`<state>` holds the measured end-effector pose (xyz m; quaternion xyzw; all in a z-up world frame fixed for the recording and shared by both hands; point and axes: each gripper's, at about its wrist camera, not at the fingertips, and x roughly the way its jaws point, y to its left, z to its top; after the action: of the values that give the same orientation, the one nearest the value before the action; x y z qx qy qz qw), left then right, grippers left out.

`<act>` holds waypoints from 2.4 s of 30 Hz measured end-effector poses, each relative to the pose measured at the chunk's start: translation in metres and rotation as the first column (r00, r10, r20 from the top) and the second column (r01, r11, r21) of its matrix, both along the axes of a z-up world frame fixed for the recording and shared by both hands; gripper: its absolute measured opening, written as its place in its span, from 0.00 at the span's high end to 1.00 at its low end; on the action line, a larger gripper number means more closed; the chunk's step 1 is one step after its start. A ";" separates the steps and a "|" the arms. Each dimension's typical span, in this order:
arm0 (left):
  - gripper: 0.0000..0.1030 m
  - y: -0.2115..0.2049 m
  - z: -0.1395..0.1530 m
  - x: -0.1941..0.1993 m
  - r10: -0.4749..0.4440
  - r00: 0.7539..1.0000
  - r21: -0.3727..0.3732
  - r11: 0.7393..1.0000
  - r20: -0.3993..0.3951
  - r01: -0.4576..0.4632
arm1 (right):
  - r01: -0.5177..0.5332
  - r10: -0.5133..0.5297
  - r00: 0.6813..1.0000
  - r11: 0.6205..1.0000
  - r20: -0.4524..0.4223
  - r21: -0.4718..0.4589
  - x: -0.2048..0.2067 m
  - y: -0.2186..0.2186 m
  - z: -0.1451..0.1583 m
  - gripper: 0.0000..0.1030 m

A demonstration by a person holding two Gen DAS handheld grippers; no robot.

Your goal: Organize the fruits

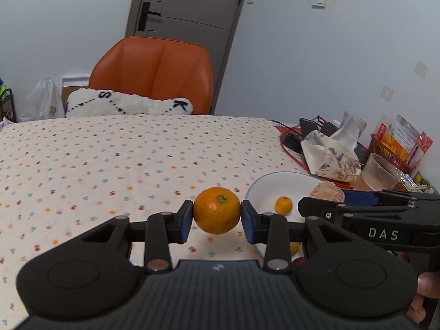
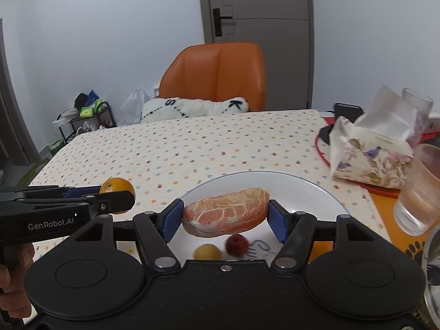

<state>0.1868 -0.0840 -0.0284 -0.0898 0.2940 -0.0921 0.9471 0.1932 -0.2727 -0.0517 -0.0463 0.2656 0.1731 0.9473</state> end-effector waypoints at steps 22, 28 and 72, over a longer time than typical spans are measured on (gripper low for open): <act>0.61 -0.057 -0.004 0.029 -0.079 0.997 0.006 0.997 -0.015 0.079 | 0.119 -0.124 0.992 0.980 0.020 0.157 -0.014 -0.065 -0.009 0.26; 0.52 -0.051 0.003 0.022 -0.058 0.998 0.005 0.998 -0.013 0.058 | 0.113 -0.117 0.993 0.979 0.010 0.167 -0.018 -0.063 -0.013 0.26; 0.05 0.039 0.041 -0.126 0.155 0.988 0.016 0.988 0.026 -0.155 | 0.007 -0.011 0.999 0.990 0.032 0.139 -0.122 -0.010 0.008 0.00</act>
<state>0.0603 -0.0454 0.0127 -0.1026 0.2755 -0.0168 0.9557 0.0711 -0.2825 -0.0439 0.0184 0.2376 0.1862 0.9532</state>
